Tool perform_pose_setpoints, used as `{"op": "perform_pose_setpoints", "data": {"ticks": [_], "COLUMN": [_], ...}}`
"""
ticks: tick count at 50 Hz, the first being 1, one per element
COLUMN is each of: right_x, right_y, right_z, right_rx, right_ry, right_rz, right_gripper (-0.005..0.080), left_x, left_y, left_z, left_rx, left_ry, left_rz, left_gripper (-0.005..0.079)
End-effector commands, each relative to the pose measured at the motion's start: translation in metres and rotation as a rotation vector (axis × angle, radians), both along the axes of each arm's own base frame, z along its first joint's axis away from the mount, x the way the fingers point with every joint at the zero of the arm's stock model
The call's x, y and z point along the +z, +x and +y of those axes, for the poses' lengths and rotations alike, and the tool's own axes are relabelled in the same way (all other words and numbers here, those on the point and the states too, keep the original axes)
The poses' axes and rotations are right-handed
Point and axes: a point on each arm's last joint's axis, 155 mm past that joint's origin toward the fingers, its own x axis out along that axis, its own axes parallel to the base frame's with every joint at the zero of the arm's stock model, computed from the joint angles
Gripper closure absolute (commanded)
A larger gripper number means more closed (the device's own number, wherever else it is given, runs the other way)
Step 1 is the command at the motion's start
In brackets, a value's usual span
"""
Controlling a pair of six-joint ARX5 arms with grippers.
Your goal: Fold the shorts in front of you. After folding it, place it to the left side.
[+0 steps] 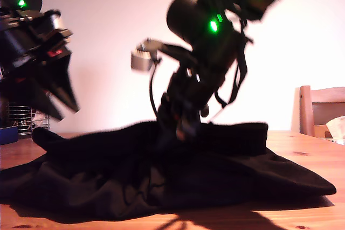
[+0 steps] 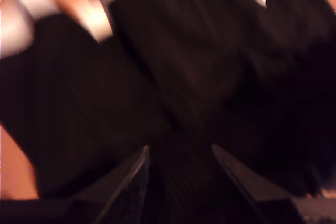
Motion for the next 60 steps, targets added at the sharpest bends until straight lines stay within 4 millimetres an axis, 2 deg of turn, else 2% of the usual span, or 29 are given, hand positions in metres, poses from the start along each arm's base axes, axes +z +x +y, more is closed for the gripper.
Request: {"op": "perform_pose_setpoints", "data": {"ticks": [1,5,8,16,17,27,38,51,60], "right_x": [-0.003,-0.004,-0.005,-0.006,-0.006,-0.009,-0.017,-0.019,-0.013], "right_y": [0.0,-0.002,-0.002,-0.004,-0.004,-0.008,-0.022,-0.061,-0.076], "right_z": [0.0,-0.001,-0.002,-0.003,-0.003,-0.008,-0.016,-0.012,-0.001], "right_rx": [-0.004,-0.004,-0.004,-0.007,-0.007,-0.03,-0.11,-0.064,-0.02], "right_ry": [-0.007,-0.013,-0.014,-0.018,-0.019,-0.028,-0.04,-0.042,-0.044], "right_rz": [0.013,0.019,0.021,0.029,0.03,0.062,0.164,0.308,0.303], "right_gripper": [0.0763,0.0763,0.0763,0.0763,0.0763,0.0763,0.0763,0.0763,0.0763], "left_x": [-0.011,-0.02,-0.031,-0.067,-0.07,-0.076,-0.085,-0.083,-0.083], "left_y": [0.007,0.018,0.024,0.028,0.028,0.031,0.017,0.02,0.012], "left_z": [-0.002,-0.005,-0.006,0.0,0.001,0.011,0.014,0.013,0.007], "left_rx": [-0.004,-0.015,-0.022,-0.042,-0.041,-0.03,-0.033,-0.039,-0.06], "left_ry": [0.002,0.005,0.011,0.054,0.056,0.066,0.078,0.078,0.049], "left_rz": [-0.006,-0.029,-0.028,0.017,0.024,0.03,0.098,0.081,0.108], "left_gripper": [0.0409,0.0418,0.0479,0.0757,0.0771,0.0762,0.0762,0.0762,0.0762]}}
